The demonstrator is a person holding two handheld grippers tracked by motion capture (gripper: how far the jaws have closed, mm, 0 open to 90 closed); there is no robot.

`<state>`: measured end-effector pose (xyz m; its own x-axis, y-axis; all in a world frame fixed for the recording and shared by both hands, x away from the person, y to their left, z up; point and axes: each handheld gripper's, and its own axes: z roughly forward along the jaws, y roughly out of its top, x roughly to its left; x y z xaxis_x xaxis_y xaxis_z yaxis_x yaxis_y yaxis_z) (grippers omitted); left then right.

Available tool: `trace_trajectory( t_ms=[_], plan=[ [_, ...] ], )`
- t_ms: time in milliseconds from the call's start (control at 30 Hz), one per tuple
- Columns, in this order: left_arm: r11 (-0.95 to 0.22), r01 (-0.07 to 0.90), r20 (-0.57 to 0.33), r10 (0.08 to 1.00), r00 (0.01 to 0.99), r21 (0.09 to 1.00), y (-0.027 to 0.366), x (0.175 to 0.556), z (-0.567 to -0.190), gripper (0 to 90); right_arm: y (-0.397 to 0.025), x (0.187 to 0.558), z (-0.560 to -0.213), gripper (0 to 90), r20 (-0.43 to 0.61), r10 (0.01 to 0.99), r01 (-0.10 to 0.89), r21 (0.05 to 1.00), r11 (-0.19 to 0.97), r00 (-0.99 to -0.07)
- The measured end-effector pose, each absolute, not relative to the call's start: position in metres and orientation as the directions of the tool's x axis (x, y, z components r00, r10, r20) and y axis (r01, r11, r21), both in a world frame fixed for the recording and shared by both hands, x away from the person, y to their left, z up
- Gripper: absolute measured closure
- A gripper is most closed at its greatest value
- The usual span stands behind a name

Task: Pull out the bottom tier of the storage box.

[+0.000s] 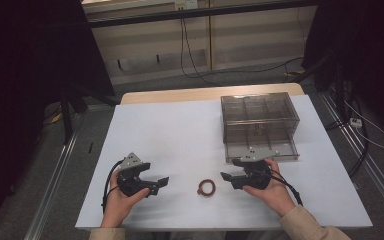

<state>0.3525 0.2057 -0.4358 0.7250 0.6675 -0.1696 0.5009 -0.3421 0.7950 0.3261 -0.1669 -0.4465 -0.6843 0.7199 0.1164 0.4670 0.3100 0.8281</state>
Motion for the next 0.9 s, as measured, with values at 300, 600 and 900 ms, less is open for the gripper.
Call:
trace_trajectory(
  t_ms=[300,600,900],
  plan=[
    [-0.332,0.498,-0.166,0.675,0.719,0.801,0.209,0.353,-0.435,7.1,-0.159,0.330,-0.447,49.5,0.134,0.698,0.473,0.822,0.319,-0.704],
    [-0.336,0.502,-0.165,0.678,0.716,0.797,0.209,0.355,-0.437,7.1,-0.149,0.331,-0.451,63.4,0.151,0.667,0.486,0.800,0.350,-0.730],
    [-0.347,0.501,-0.158,0.678,0.718,0.793,0.206,0.356,-0.438,7.2,-0.138,0.332,-0.457,69.9,0.154,0.631,0.494,0.768,0.407,-0.760]
  ],
)
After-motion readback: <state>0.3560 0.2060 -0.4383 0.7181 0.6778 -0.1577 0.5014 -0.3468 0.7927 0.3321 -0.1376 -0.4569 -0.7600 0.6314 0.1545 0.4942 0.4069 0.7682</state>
